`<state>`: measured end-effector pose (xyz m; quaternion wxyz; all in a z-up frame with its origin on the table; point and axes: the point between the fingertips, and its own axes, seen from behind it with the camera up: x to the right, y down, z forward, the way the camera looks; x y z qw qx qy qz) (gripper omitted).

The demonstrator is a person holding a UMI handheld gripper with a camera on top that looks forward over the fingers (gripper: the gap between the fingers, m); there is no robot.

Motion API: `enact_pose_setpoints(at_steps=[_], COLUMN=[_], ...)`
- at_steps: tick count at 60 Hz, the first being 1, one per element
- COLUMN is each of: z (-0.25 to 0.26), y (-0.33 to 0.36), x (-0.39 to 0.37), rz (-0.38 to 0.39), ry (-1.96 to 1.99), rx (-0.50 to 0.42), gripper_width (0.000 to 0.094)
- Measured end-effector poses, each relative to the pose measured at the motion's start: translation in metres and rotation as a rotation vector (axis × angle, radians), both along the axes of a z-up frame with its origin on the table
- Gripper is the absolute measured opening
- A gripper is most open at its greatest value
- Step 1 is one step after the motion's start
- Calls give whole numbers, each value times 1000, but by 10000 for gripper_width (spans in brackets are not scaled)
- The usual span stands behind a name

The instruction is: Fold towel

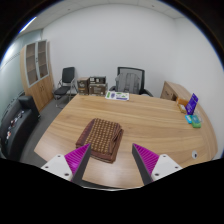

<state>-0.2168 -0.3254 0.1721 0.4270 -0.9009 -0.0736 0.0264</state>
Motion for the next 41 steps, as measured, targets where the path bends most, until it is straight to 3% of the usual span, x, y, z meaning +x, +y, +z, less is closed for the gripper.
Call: enact_pose_setpoints(at_steps=[22,41], z=[75,99], y=[-143,-187], x=[-23,-29], rz=[-101,-118], ry=[-45,-49], rx=[80,132], gripper_width=[859,858])
